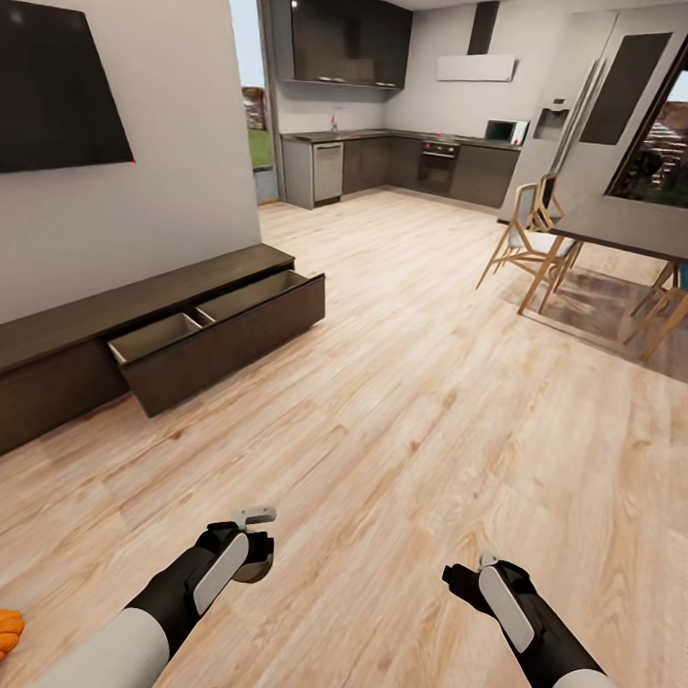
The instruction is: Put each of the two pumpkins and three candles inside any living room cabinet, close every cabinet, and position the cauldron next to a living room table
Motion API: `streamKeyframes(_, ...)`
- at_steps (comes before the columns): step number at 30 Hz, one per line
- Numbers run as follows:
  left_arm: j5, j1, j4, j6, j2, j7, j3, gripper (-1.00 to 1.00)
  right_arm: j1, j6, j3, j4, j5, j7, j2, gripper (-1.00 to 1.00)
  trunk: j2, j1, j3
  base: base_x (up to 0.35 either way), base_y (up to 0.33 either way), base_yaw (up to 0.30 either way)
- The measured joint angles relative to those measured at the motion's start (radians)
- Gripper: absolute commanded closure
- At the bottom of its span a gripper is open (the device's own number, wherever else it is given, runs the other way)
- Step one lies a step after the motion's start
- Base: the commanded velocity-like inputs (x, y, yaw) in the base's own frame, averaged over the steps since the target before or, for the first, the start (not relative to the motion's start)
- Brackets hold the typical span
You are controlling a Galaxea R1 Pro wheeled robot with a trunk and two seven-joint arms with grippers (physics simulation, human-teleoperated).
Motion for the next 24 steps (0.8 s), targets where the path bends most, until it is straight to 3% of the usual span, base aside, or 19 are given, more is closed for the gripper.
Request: streamKeyframes(24,0.003,0.000,-0.002,0.000,0.000,0.000,0.004,1.00,0.000,-0.002,0.001,0.000,0.000,0.000,0.003,-1.00,0.000,0.000,0.000,-0.050,0.057,-0.123)
